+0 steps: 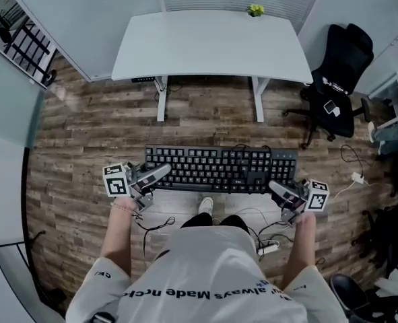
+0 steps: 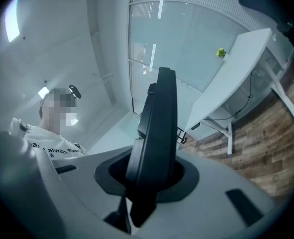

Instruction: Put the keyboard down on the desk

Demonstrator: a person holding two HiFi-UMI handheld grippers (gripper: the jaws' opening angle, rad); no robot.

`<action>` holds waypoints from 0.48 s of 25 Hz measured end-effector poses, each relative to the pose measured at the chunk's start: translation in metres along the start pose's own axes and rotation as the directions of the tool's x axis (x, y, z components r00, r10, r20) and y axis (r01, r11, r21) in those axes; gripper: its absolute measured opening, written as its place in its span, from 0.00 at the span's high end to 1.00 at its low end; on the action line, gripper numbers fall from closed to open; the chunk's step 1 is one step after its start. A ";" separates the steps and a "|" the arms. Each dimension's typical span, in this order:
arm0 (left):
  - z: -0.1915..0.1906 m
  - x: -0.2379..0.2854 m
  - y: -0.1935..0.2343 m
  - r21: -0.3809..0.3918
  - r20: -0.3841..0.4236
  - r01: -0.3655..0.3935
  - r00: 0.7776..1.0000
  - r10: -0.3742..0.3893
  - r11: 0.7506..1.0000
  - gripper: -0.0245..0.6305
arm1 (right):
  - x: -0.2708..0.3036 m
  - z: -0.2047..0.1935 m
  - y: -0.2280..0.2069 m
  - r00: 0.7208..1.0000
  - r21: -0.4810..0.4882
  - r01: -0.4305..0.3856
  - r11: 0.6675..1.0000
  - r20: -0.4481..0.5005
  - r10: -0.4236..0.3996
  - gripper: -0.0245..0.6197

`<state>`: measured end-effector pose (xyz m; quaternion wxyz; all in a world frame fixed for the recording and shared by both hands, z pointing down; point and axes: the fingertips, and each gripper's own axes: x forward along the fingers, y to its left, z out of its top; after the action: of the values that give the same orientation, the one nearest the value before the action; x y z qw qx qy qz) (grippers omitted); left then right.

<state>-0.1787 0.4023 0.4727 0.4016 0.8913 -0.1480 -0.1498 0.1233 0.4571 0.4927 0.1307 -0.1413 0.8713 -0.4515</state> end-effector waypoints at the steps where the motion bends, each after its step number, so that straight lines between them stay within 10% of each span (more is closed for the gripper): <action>1: 0.004 0.001 0.004 -0.002 -0.001 -0.001 1.000 0.001 1.000 0.75 | 0.004 0.003 -0.003 1.000 0.003 0.002 1.000 0.001 -0.002 0.80; 12: 0.047 0.029 0.056 -0.047 -0.002 -0.008 1.000 0.008 0.999 0.75 | 0.029 0.055 -0.044 1.000 0.029 0.028 0.999 -0.007 -0.028 0.80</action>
<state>-0.1789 0.3241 0.4817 0.4230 0.8813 -0.1477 -0.1505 0.1218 0.3810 0.4954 0.1236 -0.1503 0.8629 -0.4664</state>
